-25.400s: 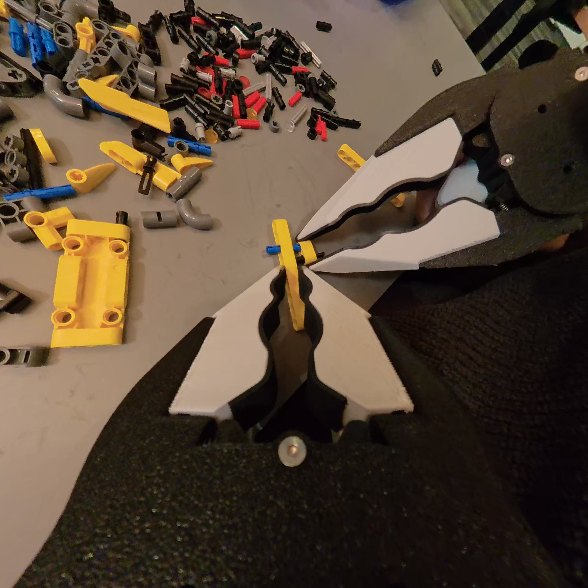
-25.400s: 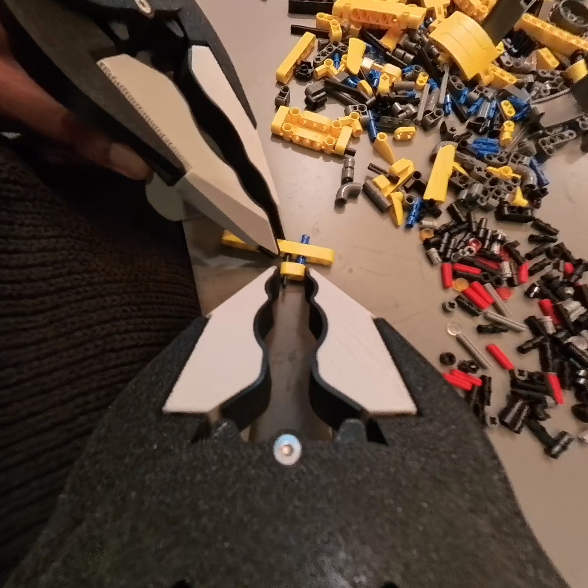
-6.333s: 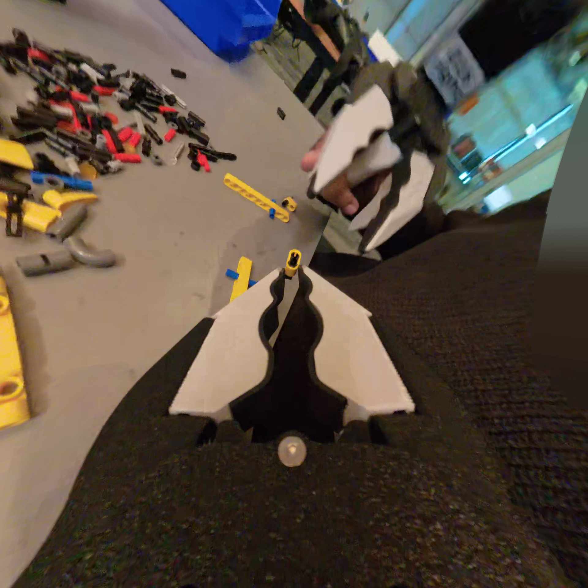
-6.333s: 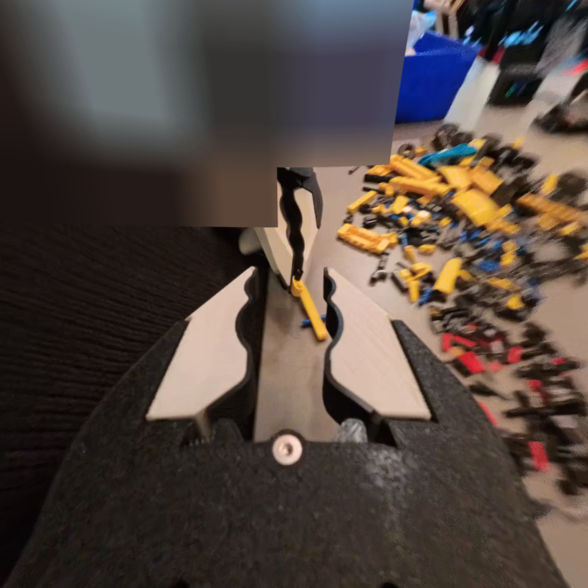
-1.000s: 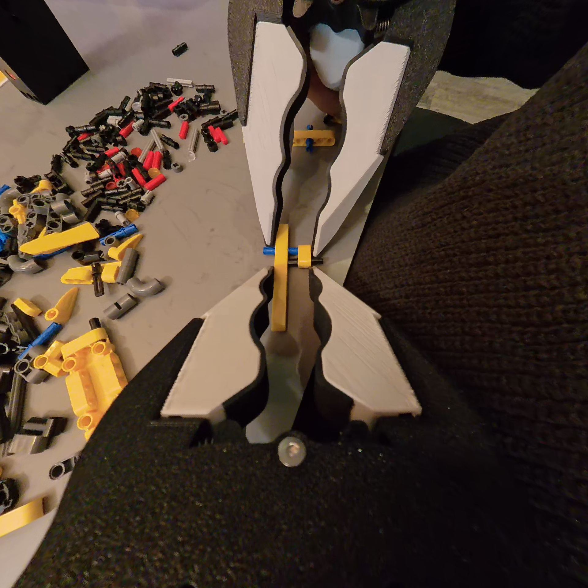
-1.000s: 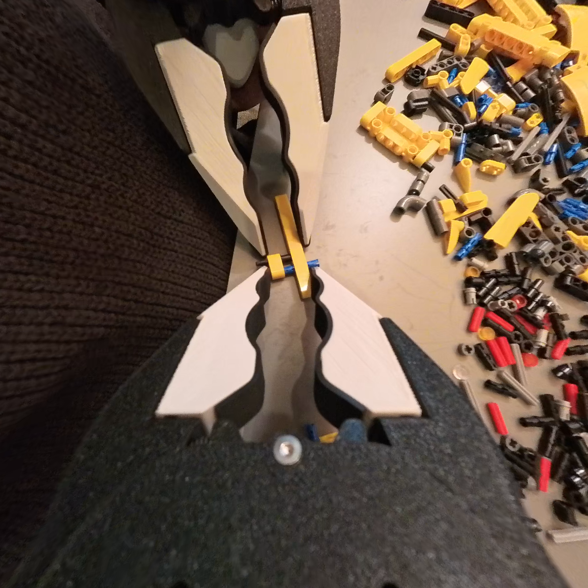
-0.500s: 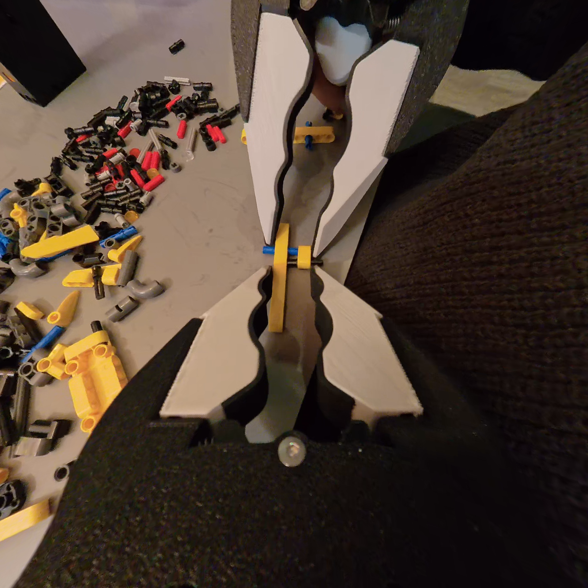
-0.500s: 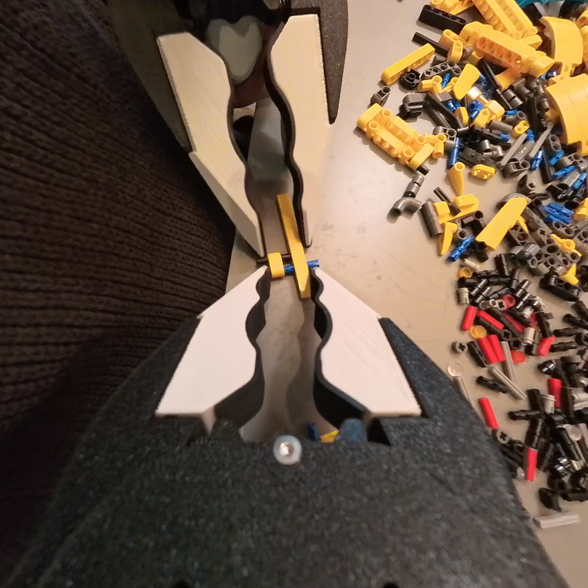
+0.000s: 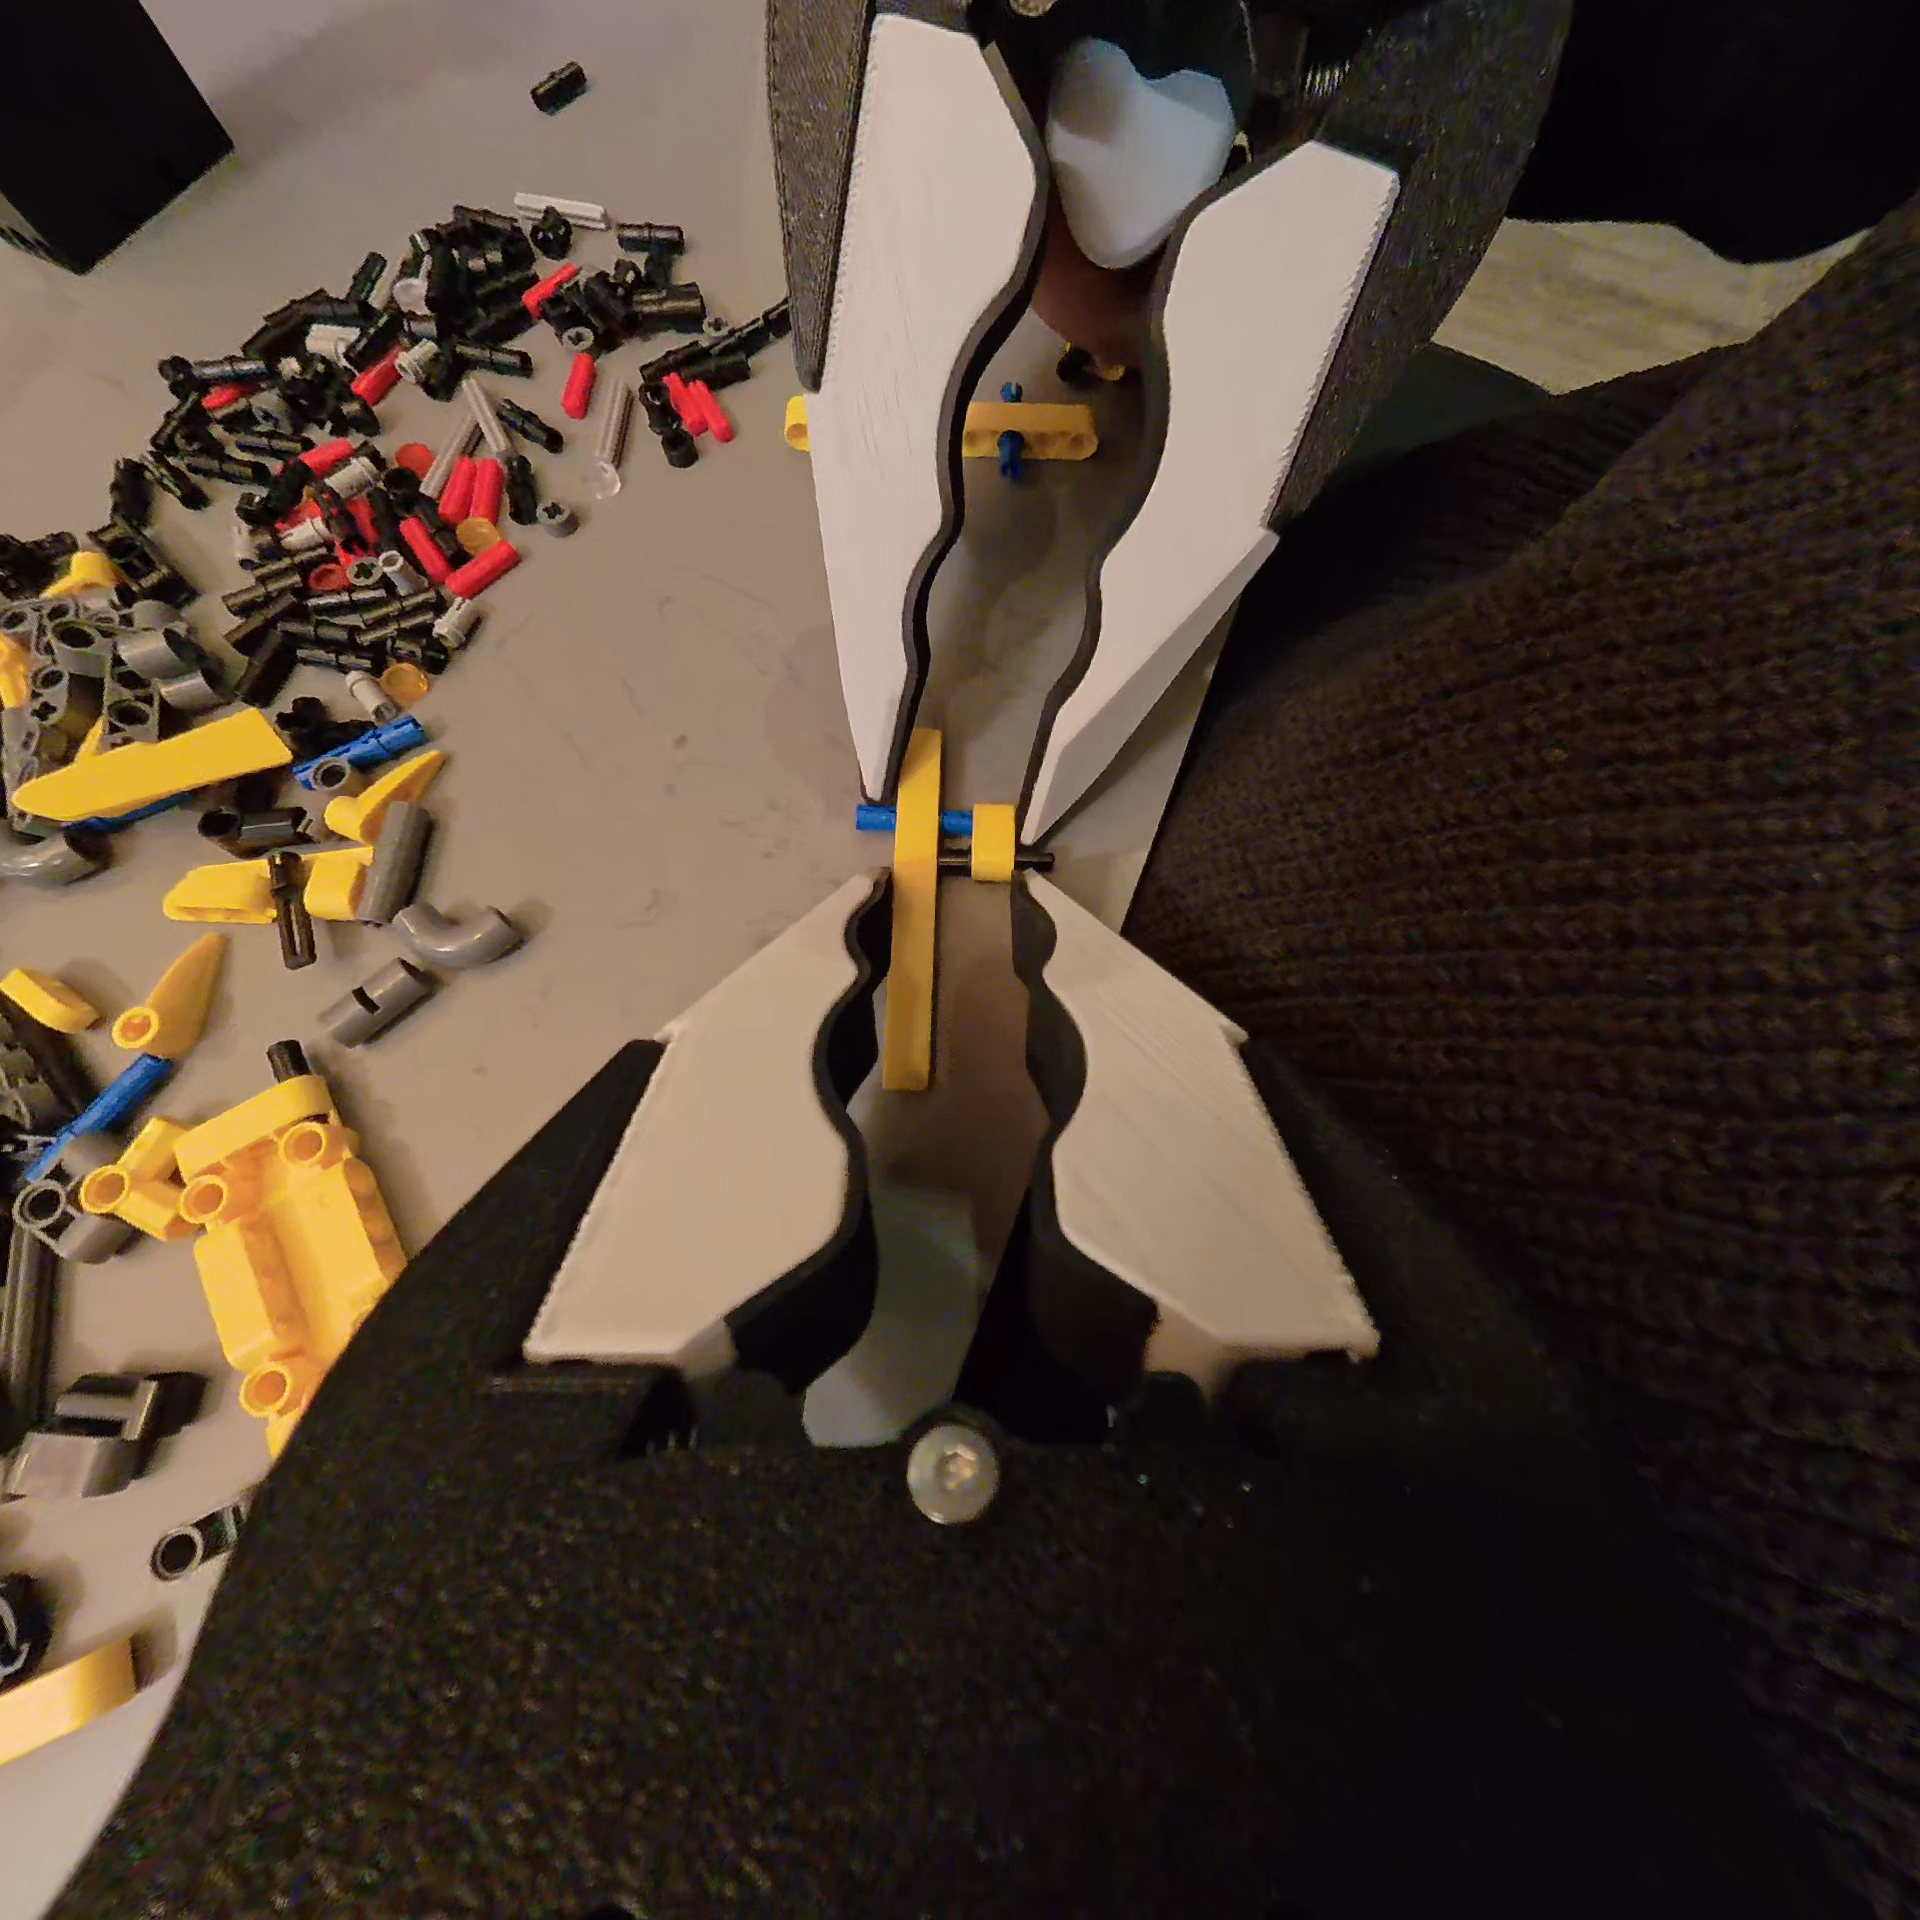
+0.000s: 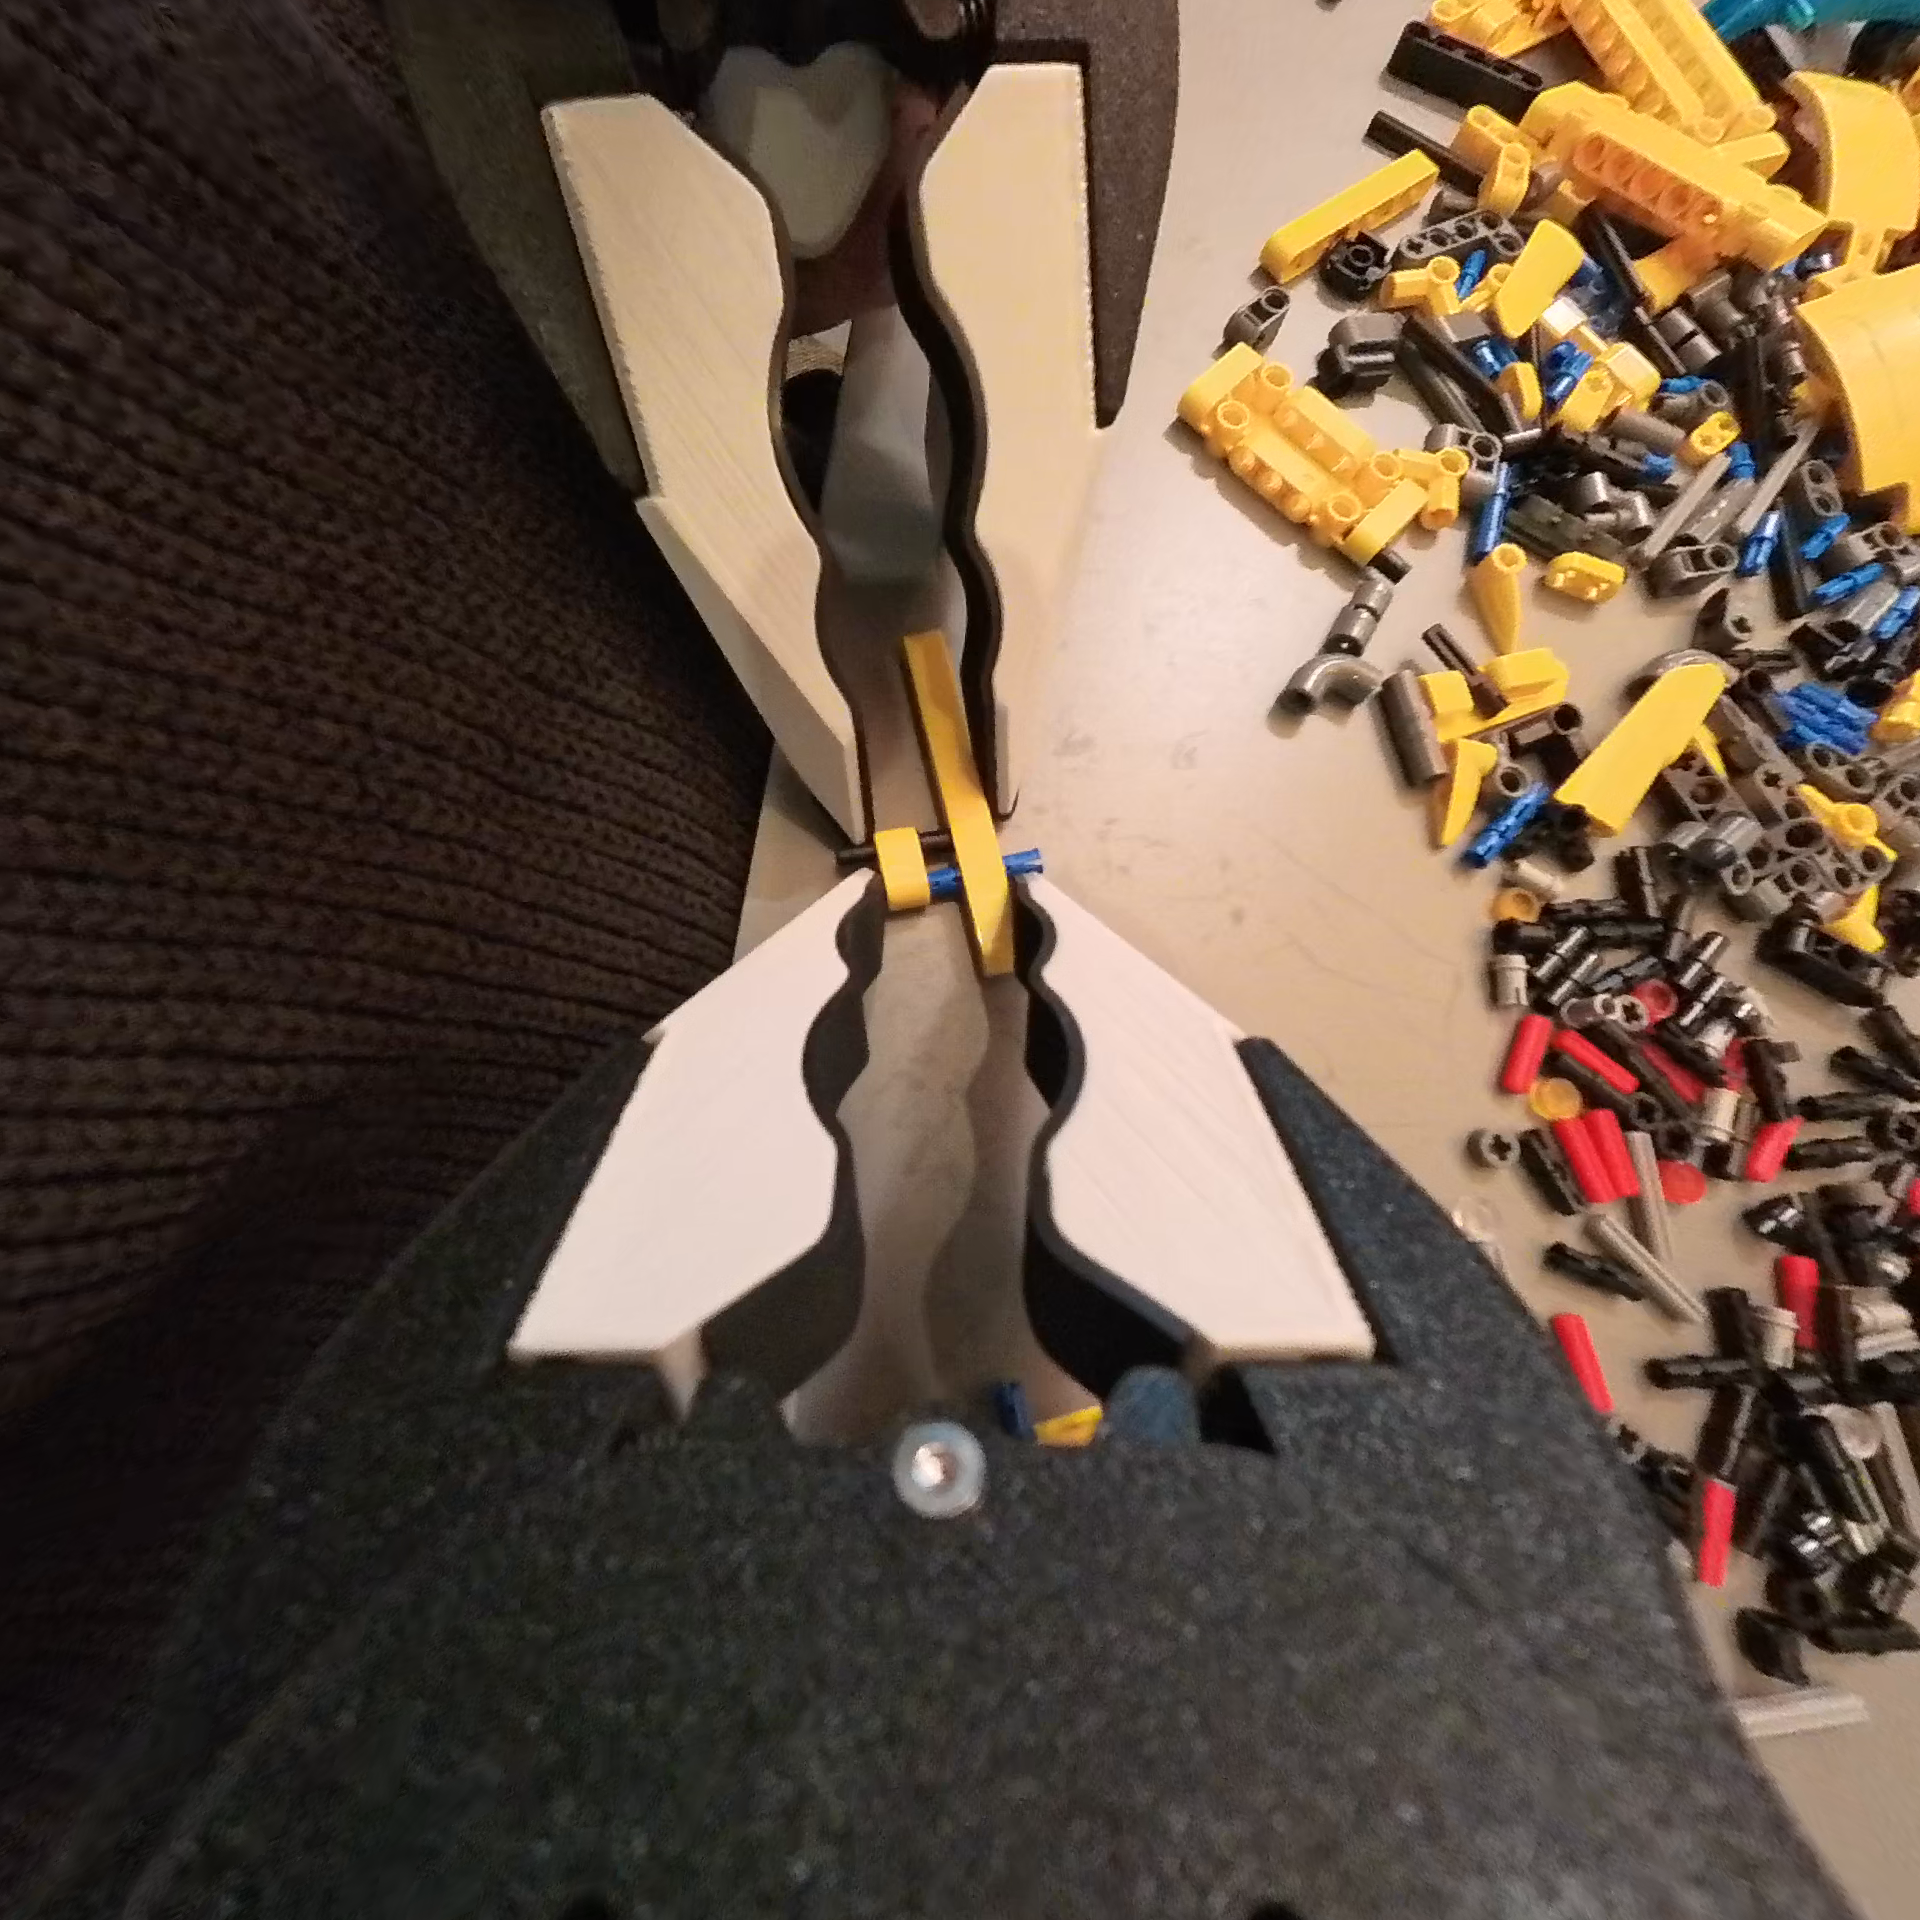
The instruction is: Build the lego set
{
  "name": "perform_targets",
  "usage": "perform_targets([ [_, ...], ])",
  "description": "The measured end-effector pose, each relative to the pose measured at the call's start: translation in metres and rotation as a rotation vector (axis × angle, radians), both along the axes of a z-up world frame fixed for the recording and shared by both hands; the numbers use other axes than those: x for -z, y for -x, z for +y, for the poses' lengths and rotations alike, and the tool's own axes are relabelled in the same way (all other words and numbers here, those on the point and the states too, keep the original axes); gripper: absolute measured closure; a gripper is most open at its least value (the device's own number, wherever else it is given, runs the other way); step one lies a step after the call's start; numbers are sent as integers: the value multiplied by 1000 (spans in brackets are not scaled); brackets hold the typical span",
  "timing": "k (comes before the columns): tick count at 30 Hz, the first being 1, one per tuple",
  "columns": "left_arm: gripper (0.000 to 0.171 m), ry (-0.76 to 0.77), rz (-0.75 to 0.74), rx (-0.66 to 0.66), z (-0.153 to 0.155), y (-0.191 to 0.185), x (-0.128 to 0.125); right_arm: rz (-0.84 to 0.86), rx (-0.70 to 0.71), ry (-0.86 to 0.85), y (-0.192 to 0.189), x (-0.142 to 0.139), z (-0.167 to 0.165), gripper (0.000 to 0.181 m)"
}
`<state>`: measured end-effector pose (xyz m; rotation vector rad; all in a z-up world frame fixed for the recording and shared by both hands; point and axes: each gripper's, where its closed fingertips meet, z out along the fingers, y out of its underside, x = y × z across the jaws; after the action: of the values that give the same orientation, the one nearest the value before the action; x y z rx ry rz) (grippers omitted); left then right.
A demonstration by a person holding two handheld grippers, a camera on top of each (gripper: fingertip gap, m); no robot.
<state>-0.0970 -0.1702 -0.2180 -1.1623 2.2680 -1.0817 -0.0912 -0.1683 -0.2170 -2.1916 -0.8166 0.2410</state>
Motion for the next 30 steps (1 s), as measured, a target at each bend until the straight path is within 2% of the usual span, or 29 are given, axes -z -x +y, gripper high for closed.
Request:
perform_targets([
  [16,150,-4,-29,20,0,-1,-1,-38,-30,52,0,0,0,158],
  [21,151,93,50,2,1,-2,-3,86,-4,155,-2,-1,1,158],
  [26,156,166,50,-14,1,-6,-10,217,6,230,-5,-5,0,164],
  [30,154,121,47,-1,1,-5,-9,206,-13,221,-4,-4,1,165],
])
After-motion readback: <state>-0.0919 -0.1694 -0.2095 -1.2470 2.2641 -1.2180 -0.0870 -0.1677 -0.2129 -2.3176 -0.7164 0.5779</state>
